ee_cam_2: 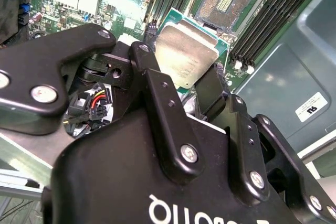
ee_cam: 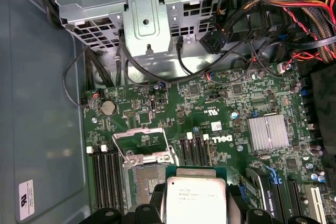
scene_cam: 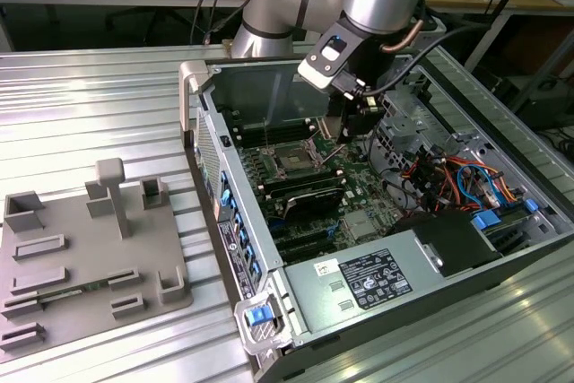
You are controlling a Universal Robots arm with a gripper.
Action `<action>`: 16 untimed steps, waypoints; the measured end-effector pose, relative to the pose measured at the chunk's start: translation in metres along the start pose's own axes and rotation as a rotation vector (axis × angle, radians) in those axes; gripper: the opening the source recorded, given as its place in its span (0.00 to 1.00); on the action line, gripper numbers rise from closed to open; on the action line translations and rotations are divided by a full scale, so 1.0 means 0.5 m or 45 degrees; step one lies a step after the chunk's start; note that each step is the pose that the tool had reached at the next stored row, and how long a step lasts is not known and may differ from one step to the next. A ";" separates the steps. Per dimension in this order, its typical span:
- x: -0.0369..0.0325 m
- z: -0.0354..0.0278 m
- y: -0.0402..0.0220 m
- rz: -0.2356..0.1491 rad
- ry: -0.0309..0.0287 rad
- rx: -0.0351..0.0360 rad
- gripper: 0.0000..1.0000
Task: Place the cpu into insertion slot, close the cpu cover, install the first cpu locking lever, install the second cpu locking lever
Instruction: 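Place the cpu into insertion slot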
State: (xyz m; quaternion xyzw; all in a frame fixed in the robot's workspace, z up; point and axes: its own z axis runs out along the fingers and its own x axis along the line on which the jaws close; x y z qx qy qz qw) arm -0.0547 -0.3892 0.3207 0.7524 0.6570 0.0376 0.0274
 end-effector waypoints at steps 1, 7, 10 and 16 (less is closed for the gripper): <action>0.000 0.000 0.000 0.000 -0.0002 0.0001 0.55; 0.000 0.001 0.000 0.000 0.0012 0.0003 0.55; 0.000 0.001 0.000 0.000 0.0037 0.0007 0.55; 0.000 0.000 0.000 0.001 0.0093 0.0015 0.55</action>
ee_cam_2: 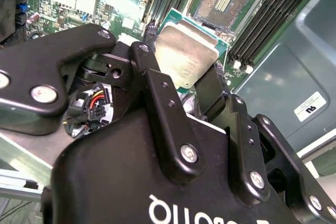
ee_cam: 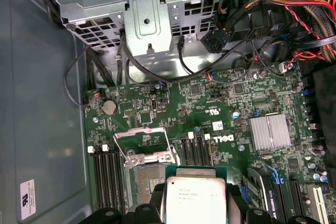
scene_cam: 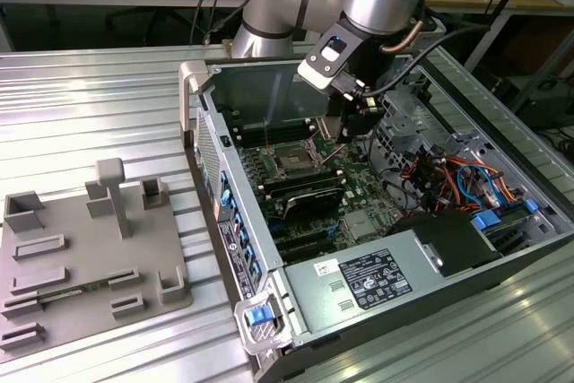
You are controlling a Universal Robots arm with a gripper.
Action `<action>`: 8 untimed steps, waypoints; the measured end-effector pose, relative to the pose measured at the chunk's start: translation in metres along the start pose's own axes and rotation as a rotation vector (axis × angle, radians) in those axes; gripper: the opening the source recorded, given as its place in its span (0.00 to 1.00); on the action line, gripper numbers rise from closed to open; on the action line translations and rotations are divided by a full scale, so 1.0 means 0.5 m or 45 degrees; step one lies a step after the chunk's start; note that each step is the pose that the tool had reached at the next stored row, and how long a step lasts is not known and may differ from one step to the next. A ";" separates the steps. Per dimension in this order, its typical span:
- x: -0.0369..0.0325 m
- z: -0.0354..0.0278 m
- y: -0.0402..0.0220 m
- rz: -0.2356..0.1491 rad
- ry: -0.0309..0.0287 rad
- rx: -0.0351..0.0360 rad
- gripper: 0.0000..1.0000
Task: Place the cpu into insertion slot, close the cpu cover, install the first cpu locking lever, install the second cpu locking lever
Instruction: 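Place the cpu into insertion slot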
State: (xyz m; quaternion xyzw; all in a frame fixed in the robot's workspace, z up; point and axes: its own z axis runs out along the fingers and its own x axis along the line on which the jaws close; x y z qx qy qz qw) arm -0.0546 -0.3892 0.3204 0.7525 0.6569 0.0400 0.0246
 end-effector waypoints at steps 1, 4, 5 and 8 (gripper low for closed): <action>0.000 0.000 0.000 0.000 0.0014 0.0001 0.55; 0.000 0.000 0.000 0.000 0.0042 0.0005 0.55; 0.000 0.000 0.000 0.000 0.0051 0.0006 0.55; 0.000 0.000 0.000 0.001 0.0075 0.0009 0.55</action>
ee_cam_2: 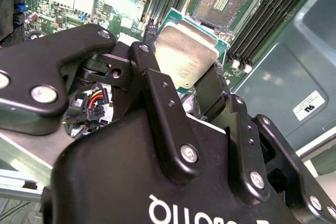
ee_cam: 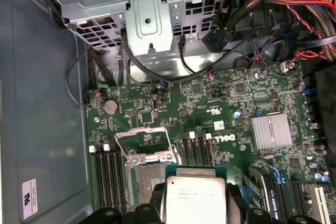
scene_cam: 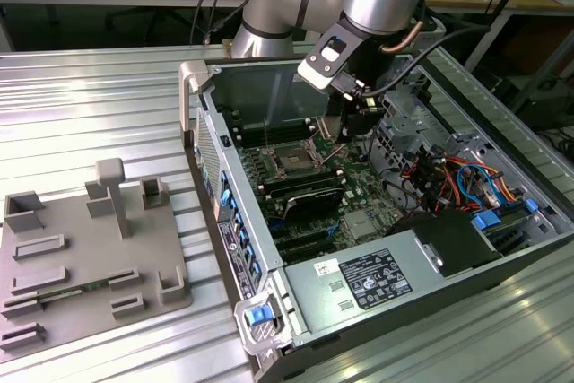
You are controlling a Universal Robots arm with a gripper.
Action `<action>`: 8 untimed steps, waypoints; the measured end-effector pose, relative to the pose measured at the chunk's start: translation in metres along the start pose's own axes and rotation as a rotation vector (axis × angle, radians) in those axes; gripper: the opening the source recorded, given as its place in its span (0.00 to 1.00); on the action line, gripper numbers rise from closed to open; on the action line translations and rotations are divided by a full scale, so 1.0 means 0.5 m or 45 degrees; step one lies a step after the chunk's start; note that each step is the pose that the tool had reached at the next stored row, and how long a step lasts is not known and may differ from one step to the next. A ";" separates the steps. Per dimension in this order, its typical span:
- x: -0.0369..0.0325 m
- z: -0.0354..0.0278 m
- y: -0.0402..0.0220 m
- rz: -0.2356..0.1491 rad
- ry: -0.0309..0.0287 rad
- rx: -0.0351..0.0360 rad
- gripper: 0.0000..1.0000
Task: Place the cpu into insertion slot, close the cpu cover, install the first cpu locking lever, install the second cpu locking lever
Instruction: 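Place the cpu into insertion slot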
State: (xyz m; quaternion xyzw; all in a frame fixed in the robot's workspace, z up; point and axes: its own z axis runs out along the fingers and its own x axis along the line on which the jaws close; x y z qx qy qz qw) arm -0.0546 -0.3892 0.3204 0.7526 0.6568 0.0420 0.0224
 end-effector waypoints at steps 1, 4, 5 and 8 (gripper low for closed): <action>0.000 0.000 0.000 0.000 0.0008 0.0001 0.55; 0.000 0.000 0.000 0.000 0.0032 0.0004 0.55; 0.000 0.000 0.000 0.000 0.0049 0.0007 0.55; 0.000 0.000 0.000 0.001 0.0092 0.0012 0.55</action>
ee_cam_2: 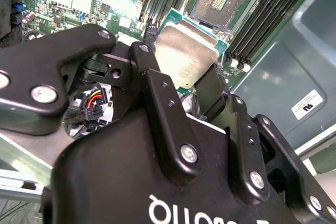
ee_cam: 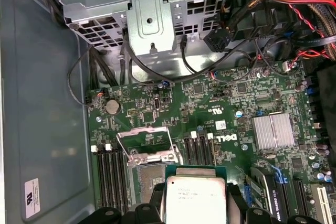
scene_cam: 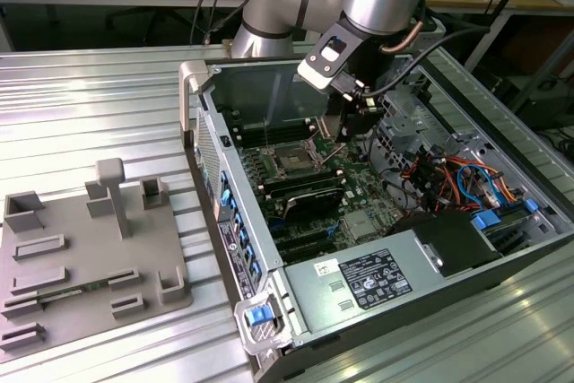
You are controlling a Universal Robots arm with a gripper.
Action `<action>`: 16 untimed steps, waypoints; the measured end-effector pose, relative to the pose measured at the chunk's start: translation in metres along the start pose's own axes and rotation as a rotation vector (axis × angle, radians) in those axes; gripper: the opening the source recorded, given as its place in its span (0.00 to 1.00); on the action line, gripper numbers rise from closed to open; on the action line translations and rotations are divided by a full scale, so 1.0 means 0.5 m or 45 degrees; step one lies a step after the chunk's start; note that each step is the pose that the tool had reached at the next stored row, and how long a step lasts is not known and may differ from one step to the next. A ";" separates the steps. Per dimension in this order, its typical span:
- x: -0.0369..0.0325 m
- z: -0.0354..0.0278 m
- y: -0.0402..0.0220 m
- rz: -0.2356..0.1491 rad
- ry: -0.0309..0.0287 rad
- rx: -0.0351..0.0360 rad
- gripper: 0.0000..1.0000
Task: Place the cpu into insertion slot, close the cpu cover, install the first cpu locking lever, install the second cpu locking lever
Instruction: 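Place the cpu into insertion slot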
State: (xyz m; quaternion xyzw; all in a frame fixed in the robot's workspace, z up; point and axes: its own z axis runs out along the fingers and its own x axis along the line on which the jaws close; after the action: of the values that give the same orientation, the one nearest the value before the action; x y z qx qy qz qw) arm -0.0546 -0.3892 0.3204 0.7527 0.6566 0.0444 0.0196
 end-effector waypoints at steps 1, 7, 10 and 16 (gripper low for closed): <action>0.000 0.000 0.000 0.000 0.0009 0.0001 0.55; 0.000 0.000 0.000 0.001 0.0061 0.0009 0.55; 0.000 0.000 0.000 0.001 0.0092 0.0012 0.55; 0.000 0.000 0.000 0.001 0.0151 0.0021 0.55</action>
State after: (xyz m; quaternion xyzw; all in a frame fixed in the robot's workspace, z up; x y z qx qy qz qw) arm -0.0546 -0.3892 0.3204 0.7527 0.6564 0.0483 0.0151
